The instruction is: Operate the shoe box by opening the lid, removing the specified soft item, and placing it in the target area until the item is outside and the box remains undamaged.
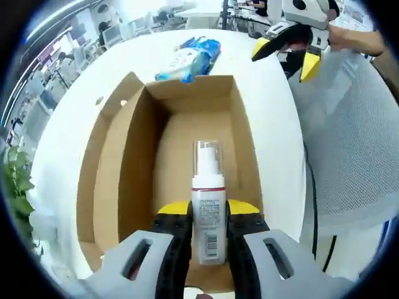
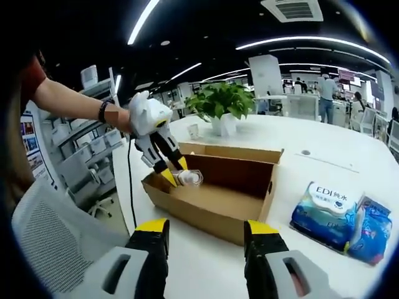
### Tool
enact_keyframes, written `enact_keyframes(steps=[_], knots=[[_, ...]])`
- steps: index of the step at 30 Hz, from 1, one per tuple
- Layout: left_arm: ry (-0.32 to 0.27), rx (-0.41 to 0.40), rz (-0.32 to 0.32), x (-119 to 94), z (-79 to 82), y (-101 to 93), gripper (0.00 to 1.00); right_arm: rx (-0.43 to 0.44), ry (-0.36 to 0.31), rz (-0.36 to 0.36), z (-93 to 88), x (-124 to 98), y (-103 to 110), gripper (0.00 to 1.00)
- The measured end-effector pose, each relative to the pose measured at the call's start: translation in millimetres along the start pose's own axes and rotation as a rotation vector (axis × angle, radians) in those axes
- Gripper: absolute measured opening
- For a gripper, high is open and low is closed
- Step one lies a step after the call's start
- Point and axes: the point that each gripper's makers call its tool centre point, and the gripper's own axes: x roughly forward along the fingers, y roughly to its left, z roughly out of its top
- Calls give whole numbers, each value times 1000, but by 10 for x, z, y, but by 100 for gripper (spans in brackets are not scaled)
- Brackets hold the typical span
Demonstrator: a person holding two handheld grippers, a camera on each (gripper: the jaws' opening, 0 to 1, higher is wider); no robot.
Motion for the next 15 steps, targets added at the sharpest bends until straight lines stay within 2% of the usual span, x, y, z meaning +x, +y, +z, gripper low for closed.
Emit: enact_keyframes(steps=[9,15], knots=[[-39,102,1,-117,347,-148,18,-84,-14,40,197,-41,63,45],[-80,156,-35,-178,633,-398,18,-194,2,65,258,-7,103,45]])
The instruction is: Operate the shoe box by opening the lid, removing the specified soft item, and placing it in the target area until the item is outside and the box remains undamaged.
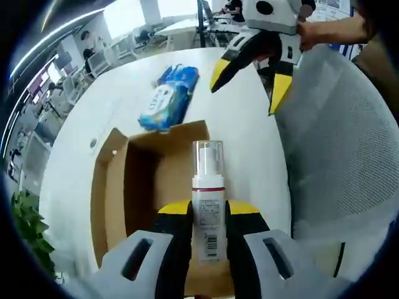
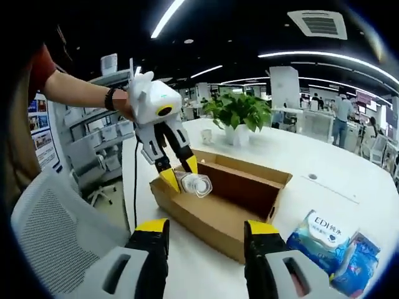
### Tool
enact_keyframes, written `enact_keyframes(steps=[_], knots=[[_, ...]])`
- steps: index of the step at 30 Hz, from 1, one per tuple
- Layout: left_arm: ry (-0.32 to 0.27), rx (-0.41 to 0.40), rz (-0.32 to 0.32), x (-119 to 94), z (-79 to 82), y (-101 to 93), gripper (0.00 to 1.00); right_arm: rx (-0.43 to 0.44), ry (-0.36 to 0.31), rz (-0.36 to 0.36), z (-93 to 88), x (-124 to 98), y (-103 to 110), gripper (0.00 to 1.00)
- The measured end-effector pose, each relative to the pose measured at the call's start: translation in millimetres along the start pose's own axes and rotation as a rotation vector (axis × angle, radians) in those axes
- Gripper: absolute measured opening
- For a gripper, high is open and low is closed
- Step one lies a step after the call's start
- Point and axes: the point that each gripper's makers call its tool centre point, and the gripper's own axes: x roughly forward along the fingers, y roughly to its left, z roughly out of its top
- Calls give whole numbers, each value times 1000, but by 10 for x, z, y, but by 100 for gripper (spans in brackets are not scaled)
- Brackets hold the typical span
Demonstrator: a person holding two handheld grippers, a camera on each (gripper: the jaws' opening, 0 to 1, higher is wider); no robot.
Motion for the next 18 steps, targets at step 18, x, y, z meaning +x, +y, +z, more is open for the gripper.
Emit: enact_keyframes(steps=[18], knots=[[-37,124,-174,-23,495,-661,18,-53,-45,214,105,-140,423,33]])
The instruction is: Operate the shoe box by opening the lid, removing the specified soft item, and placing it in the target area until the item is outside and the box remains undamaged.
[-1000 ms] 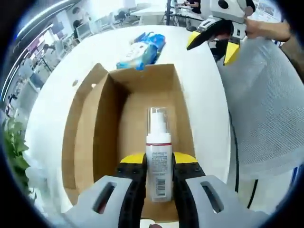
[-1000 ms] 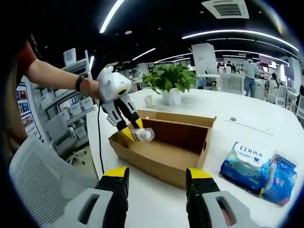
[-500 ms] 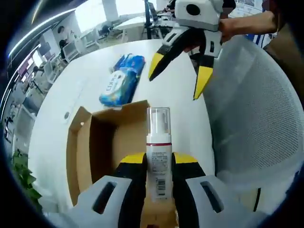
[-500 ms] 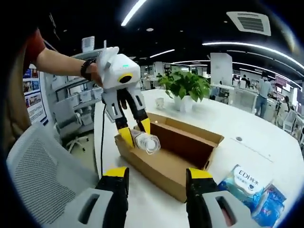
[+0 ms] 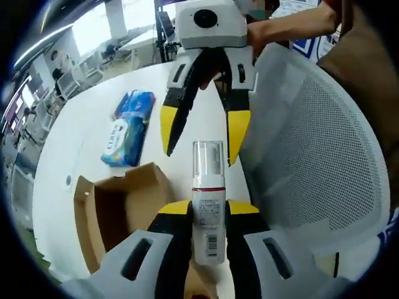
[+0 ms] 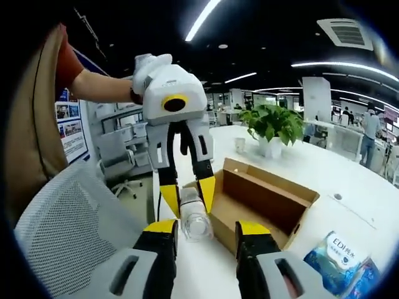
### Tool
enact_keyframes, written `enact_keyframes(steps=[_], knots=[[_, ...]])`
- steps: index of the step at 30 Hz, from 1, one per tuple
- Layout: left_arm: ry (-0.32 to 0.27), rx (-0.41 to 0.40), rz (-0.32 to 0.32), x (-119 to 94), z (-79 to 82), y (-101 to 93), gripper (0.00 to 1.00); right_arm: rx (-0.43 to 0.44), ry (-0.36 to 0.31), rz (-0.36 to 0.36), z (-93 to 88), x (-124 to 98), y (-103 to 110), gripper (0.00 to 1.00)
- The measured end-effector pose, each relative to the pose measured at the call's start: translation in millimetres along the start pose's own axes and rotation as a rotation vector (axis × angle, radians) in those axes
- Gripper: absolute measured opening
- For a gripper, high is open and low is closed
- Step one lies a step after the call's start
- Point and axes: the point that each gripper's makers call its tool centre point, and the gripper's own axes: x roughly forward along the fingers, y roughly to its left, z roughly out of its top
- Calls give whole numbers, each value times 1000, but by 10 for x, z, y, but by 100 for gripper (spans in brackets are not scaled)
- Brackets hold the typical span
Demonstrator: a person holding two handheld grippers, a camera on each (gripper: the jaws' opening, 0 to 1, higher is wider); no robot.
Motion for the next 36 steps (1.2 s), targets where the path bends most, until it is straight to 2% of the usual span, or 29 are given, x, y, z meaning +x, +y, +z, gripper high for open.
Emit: enact_keyframes(steps=[6,16,22,27,32,36], knots=[[-24,-10,-43,-8,94,-98,18,23,-19,50,-9,-12,120,28],[-56,-35,-103,-16,162,-200,18,35,-48,138,63,-34,302,17],[-66,-51,-146,-21,178,-233,18,47,-64,160,112,-34,347,17],[-69,-69,-192,-14,174,-301,18,47,-47,172,87,-35,405,16],[-85,-89,-198,35,131,-308,19,75,-19,169,35,-13,407,16],[-92,-110,-187,55,111,-291,19,125,-22,161,8,0,381,16]])
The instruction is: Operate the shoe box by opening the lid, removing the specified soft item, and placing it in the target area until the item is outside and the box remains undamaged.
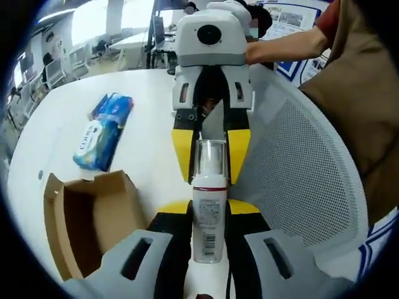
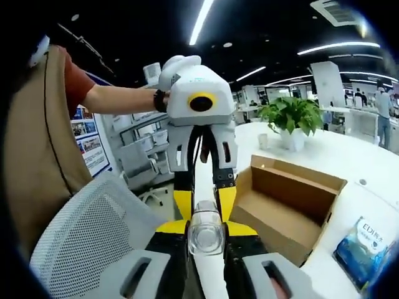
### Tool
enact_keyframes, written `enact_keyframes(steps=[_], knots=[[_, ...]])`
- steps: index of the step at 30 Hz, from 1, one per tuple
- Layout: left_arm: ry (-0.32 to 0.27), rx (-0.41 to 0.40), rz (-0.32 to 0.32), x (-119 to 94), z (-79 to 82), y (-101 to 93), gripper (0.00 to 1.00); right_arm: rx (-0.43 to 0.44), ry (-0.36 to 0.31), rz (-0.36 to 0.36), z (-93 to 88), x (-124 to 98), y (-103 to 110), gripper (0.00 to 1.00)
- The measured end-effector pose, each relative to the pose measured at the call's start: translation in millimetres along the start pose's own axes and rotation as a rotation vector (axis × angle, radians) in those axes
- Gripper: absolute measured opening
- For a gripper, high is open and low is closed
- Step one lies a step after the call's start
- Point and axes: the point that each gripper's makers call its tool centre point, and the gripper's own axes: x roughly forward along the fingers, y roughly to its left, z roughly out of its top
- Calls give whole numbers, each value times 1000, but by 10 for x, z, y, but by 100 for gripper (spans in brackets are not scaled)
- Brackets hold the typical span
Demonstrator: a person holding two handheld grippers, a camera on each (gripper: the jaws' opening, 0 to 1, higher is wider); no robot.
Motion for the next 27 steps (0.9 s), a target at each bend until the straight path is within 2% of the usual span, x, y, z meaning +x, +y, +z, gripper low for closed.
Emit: enact_keyframes(steps=[6,8,13,18,22,25,27], knots=[[-3,-2,12,-18,-21,-27,20,64,-32,13,-15,19,13,15],[12,-1,22,-20,-72,-15,22,66,-32,11,-20,23,8,15],[33,-4,19,-36,-192,-51,33,77,-33,5,-40,-10,-18,16],[15,-23,95,-91,-265,62,39,92,-35,-15,-63,-80,-84,16],[-30,-64,187,-157,-285,188,41,104,-30,-28,-102,-155,-123,16],[-78,-107,266,-209,-268,291,42,108,-24,-43,-130,-207,-158,16],[-145,-171,315,-255,-233,351,44,114,-20,-54,-159,-249,-192,16]])
